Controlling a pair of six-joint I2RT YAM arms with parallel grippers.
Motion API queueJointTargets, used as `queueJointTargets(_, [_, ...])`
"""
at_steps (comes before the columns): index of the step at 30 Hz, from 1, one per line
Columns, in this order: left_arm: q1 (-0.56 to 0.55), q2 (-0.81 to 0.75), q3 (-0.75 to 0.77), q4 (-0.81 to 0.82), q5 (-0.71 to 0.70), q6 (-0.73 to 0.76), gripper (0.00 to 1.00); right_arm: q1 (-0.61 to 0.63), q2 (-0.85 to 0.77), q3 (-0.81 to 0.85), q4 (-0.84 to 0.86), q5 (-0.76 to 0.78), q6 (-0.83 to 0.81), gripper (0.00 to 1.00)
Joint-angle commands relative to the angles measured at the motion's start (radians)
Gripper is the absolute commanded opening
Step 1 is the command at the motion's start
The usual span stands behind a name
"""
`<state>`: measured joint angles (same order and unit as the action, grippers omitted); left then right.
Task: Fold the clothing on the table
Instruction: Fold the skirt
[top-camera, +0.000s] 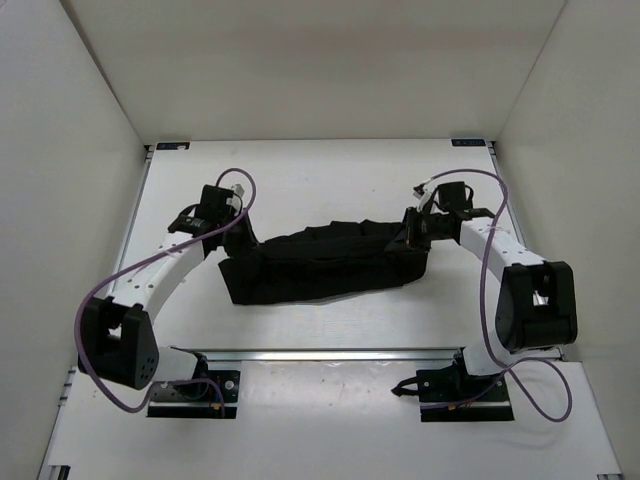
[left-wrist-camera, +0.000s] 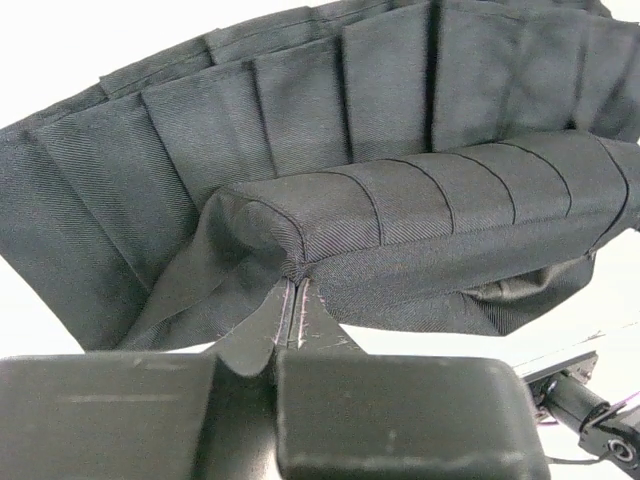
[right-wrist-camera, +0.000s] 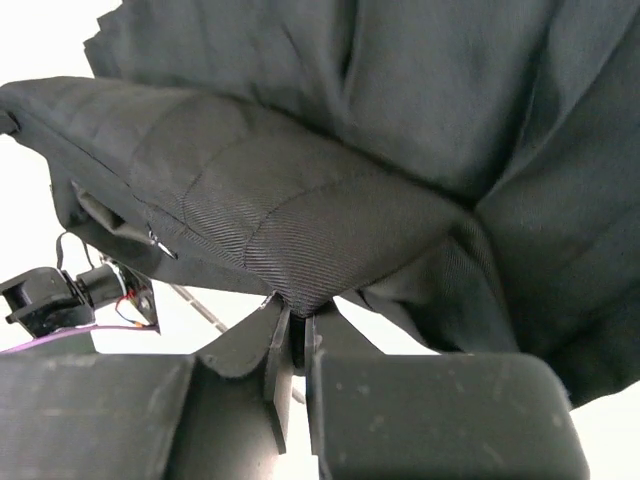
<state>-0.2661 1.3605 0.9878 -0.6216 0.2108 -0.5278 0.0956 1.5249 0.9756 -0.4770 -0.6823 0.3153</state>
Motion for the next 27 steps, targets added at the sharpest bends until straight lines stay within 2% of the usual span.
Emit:
queueJointTargets(1, [0.002, -0.127, -0.009, -0.024, -0.103, 0.052, 0.0, -0.045, -0.04, 0.089, 0.06, 0.055, -0.037, 0.0])
queueJointTargets(3, [-0.01, -0.165, 0.024, -0.009, -0.178, 0.06, 0.0, -0.059, -0.055, 0.141, 0.067, 0.063, -0.044, 0.0])
queueJointTargets(5, [0.025, -0.15, 0.101, -0.003, -0.204, 0.086, 0.0, -0.085, -0.057, 0.233, 0.074, 0.066, -0.055, 0.0])
queueJointTargets(7, [0.077, -0.039, 0.22, -0.015, -0.189, 0.13, 0.0, -0.094, -0.034, 0.334, 0.074, 0.087, -0.067, 0.0])
queueJointTargets(11, [0.059, 0.15, 0.605, -0.053, -0.23, 0.218, 0.0, -0.074, 0.044, 0.604, -0.012, 0.136, -0.131, 0.0])
queueJointTargets(13, [0.007, 0.173, 0.76, -0.052, -0.325, 0.254, 0.0, -0.044, 0.032, 0.653, -0.012, 0.188, -0.159, 0.0])
queueJointTargets(14, [-0.008, 0.163, 0.776, -0.046, -0.344, 0.264, 0.0, -0.018, 0.005, 0.64, 0.001, 0.207, -0.179, 0.0])
queueJointTargets(17, [-0.041, 0.085, 0.712, -0.012, -0.369, 0.246, 0.0, 0.019, -0.101, 0.482, 0.05, 0.256, -0.176, 0.0])
queueJointTargets(22, [-0.044, -0.089, 0.291, -0.047, -0.303, 0.186, 0.0, 0.01, -0.245, 0.126, 0.06, 0.197, -0.13, 0.0])
queueJointTargets(24, [-0.036, -0.182, 0.173, -0.07, -0.26, 0.146, 0.0, 0.016, -0.302, -0.006, 0.031, 0.207, -0.116, 0.0])
queueJointTargets(27, [-0.08, -0.274, 0.037, -0.141, -0.232, 0.083, 0.0, 0.023, -0.377, -0.109, -0.066, 0.196, -0.095, 0.0])
